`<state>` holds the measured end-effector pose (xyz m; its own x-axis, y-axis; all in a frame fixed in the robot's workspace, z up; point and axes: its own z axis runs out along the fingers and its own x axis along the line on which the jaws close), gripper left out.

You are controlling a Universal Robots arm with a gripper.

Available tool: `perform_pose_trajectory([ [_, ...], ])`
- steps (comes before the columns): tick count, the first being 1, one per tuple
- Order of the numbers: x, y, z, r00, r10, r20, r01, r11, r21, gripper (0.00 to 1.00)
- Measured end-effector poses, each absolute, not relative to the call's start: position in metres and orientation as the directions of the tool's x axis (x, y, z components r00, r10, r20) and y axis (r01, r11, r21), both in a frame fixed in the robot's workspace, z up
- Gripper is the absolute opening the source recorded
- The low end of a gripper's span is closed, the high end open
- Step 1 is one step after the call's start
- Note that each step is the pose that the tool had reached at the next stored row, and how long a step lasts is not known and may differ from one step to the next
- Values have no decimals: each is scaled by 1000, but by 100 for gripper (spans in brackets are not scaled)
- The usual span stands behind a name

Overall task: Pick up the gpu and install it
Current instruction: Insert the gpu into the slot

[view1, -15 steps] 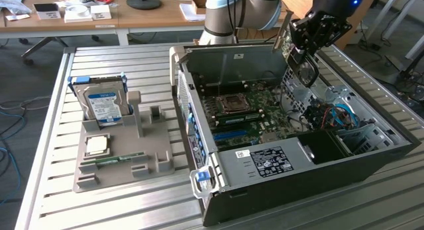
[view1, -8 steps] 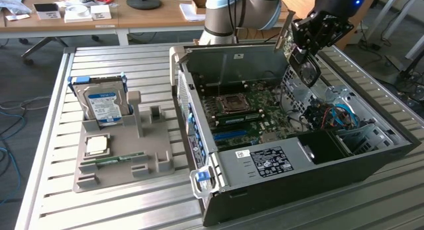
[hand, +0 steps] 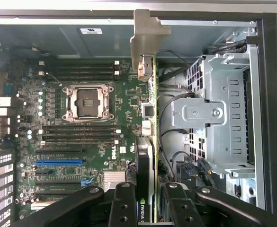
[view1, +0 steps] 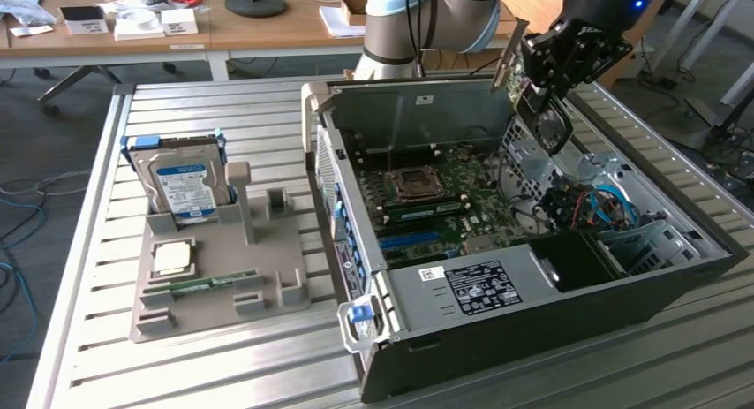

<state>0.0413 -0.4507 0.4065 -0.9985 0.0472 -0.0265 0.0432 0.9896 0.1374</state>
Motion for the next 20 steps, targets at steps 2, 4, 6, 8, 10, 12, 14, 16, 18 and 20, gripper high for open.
perform_pose_trajectory([
  [2,41,-451,406,-999,47,-27,43,990,137,27],
  [4,41,-451,406,-999,47,-27,43,990,137,27],
  [6,41,-451,406,-999,47,-27,43,990,137,27],
  [8,41,-451,406,-999,39,-27,35,990,137,27],
  [10,41,-451,406,-1000,16,-27,12,990,137,27],
  [12,41,-451,406,-1000,-14,-27,-17,990,137,27],
  [14,41,-451,406,-999,-47,-26,-50,989,137,27],
  [16,41,-451,406,-996,-82,-27,-85,987,137,27],
  [18,41,-451,406,-992,-120,-27,-122,983,137,27],
  [20,41,-451,406,-987,-155,-27,-158,978,137,27],
])
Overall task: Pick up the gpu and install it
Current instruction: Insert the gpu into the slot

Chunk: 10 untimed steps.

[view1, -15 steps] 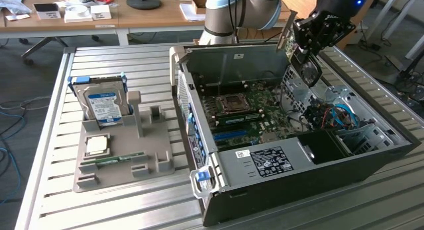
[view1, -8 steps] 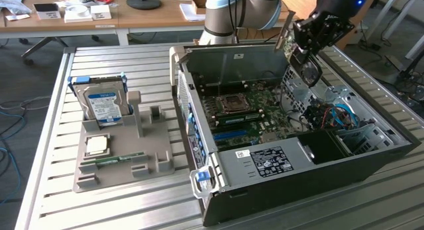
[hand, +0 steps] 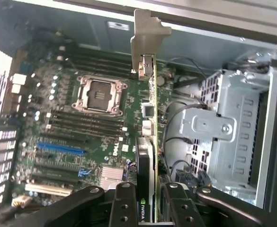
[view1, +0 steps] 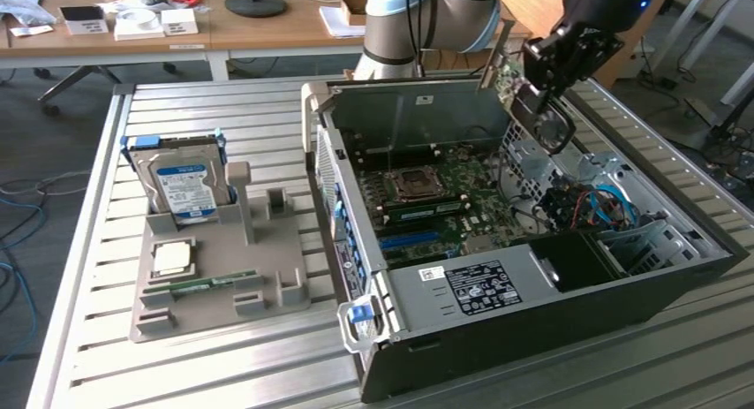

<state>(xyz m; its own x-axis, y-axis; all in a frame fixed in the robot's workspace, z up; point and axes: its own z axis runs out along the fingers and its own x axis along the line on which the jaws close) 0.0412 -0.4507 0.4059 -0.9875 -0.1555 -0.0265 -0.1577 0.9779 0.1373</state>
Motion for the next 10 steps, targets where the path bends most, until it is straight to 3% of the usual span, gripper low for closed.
perform_pose_trajectory([
  [10,41,-451,405,-943,-332,-27,-332,933,137,27],
])
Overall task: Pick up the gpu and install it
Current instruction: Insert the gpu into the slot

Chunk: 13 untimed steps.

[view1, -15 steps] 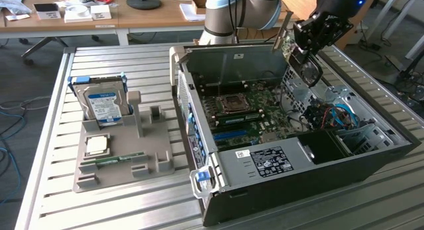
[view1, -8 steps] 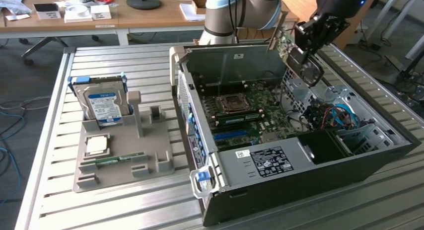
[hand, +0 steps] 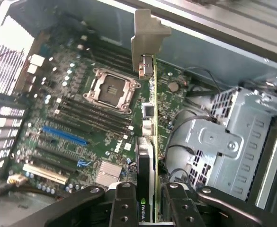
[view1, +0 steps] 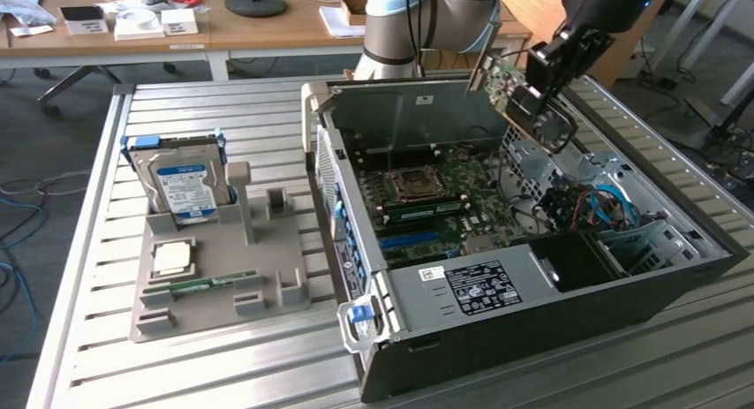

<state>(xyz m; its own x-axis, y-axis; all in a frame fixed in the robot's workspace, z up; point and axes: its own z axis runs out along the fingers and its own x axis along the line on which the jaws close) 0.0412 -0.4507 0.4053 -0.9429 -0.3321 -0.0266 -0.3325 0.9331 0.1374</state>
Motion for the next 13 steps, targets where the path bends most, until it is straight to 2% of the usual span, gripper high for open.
perform_pose_trajectory([
  [13,41,-451,405,-840,-542,-26,-541,830,137,27],
])
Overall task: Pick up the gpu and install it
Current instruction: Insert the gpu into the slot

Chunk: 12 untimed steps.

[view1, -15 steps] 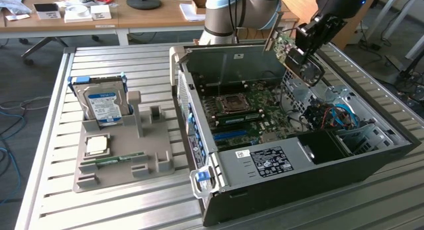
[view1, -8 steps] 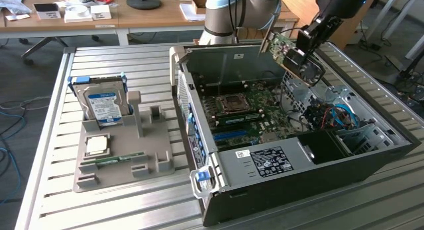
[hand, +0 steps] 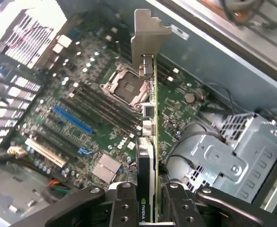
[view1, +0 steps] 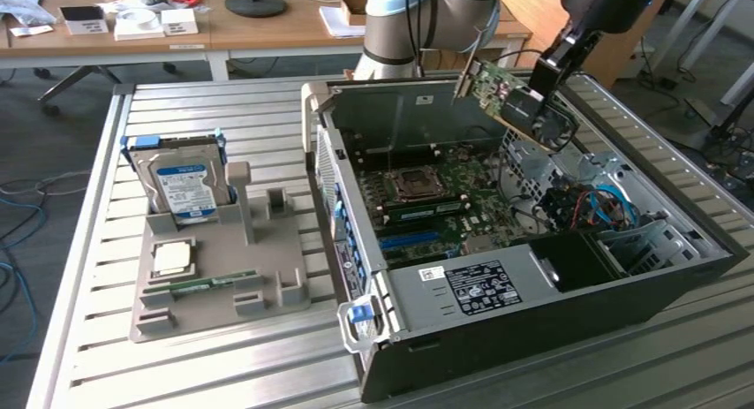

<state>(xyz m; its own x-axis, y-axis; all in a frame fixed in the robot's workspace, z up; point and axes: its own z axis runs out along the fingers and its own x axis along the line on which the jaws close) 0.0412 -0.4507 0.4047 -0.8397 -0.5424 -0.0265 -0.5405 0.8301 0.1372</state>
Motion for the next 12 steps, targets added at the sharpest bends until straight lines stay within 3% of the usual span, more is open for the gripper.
perform_pose_trajectory([
  [12,41,-451,404,-706,-708,-26,-704,697,137,27],
])
